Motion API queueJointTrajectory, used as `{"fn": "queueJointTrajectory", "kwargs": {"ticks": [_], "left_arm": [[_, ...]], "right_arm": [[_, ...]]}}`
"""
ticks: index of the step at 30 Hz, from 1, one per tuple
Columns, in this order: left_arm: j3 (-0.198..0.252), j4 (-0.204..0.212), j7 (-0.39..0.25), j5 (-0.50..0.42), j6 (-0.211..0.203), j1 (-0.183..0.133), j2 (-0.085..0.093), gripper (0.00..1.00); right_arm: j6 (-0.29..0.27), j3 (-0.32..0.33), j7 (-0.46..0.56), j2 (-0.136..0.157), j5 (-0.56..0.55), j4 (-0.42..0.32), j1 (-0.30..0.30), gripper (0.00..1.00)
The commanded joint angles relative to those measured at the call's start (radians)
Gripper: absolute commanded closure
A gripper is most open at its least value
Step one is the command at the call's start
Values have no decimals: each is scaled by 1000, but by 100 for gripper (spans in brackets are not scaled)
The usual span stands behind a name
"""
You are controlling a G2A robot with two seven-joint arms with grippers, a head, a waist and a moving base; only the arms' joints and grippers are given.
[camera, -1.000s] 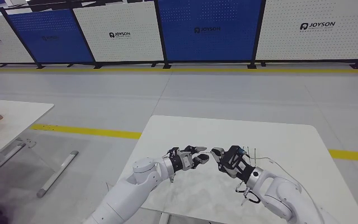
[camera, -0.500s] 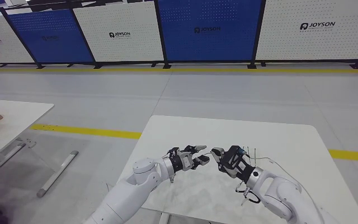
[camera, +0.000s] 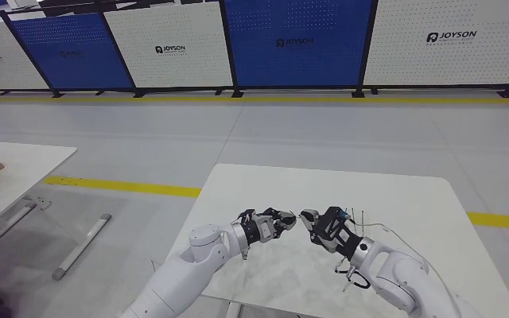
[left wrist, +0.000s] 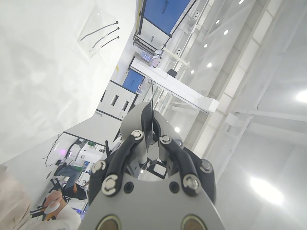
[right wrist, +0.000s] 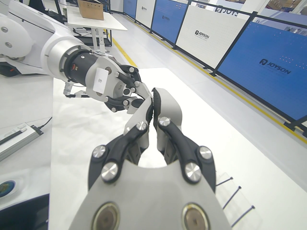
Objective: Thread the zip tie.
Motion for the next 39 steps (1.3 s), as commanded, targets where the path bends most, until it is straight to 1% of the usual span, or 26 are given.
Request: {"fn": "queueJointTrajectory", "kwargs": {"ticks": [1,2,3,4,7,10,11,12,13,16,17,18,19,39], "left_arm": [[0,-2,2,2,0,1,0,52],[0,-3,3,3,0,1,-1,46],[0,-4,3,3,0,2,-1,53],[0,-5,3,3,0,2,-1,55],[-1,-6,4,3,1,3,-2,58],[-2,-6,4,3,2,3,-2,58],[-2,-7,5,3,3,3,-3,60],[-2,-7,6,2,3,3,-3,66],[-2,-7,6,2,3,2,-3,69],[-3,-8,7,2,3,2,-4,82],[-3,-8,7,3,4,2,-4,89],[-3,-8,7,4,4,2,-4,98],[-3,-7,7,5,4,1,-5,100],[0,1,1,14,-4,0,-10,100]], "right_arm": [[0,0,0,0,0,0,0,100],[0,0,0,0,0,0,0,100],[0,0,0,0,0,0,0,100],[0,0,0,0,0,0,0,100],[0,0,0,0,0,0,0,100],[0,0,0,0,0,0,0,100],[0,0,0,0,0,0,0,100],[0,0,0,0,0,0,0,100],[0,0,0,0,0,0,0,100],[0,0,0,0,0,0,0,100],[0,0,0,0,0,0,0,100],[0,0,0,0,0,0,0,100],[0,0,0,0,0,0,0,100],[0,0,0,0,0,0,0,100]]}}
